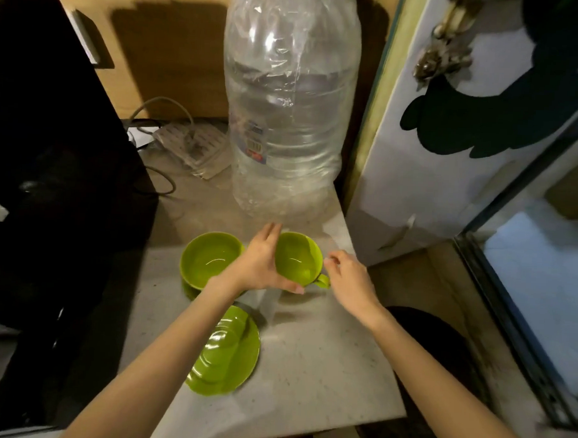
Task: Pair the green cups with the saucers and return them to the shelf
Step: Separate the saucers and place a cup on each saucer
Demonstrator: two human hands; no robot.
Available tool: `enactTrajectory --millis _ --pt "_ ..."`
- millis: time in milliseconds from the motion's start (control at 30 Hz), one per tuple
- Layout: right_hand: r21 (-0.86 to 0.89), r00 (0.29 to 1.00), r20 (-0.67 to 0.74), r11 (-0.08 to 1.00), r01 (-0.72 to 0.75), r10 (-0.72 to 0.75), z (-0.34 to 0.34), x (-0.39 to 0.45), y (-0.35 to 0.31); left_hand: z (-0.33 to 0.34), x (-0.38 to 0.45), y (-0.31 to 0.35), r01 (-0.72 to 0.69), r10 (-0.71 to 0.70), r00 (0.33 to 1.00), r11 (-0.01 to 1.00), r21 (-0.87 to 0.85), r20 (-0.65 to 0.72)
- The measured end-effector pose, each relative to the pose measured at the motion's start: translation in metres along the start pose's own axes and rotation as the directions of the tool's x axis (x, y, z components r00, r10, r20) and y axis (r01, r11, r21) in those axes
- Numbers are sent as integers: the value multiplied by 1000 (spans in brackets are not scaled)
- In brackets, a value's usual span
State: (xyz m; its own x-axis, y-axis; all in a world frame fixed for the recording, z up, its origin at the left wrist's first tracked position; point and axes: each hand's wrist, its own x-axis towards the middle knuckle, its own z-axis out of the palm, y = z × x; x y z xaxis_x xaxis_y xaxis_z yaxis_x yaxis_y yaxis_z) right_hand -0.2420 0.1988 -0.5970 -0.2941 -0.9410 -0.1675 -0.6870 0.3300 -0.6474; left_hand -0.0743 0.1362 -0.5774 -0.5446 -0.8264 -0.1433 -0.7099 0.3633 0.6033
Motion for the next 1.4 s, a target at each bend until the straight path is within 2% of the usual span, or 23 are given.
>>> enactTrajectory --millis 167,267,367,600,733,867,1133,1400 --pt "131 985 119 982 -139 124 9 -2 14 12 8 1 29 -40 993 995 100 113" --pt "240 980 161 958 -155 119 13 -4 17 13 10 1 46 -57 993 993 106 106" --pt "303 985 142 943 -134 95 11 -5 17 12 11 0 45 -53 996 993 110 74" --pt "439 996 81 897 -58 25 -7 -12 8 3 -3 5 3 4 997 996 88 -83" --pt "529 999 39 848 -10 -12 -9 -15 -4 -9 -19 6 -19 32 981 998 68 -193" --pt "619 997 55 786 10 -56 -7 -25 -16 -15 -47 0 0 14 955 999 46 -297" --pt "654 960 223 756 -19 -168 13 -48 -30 -9 -107 -18 100 -88 906 995 8 -414" --pt "573 891 399 817 -60 -214 37 -67 -28 23 -159 -27 216 -190 856 976 -1 -480"
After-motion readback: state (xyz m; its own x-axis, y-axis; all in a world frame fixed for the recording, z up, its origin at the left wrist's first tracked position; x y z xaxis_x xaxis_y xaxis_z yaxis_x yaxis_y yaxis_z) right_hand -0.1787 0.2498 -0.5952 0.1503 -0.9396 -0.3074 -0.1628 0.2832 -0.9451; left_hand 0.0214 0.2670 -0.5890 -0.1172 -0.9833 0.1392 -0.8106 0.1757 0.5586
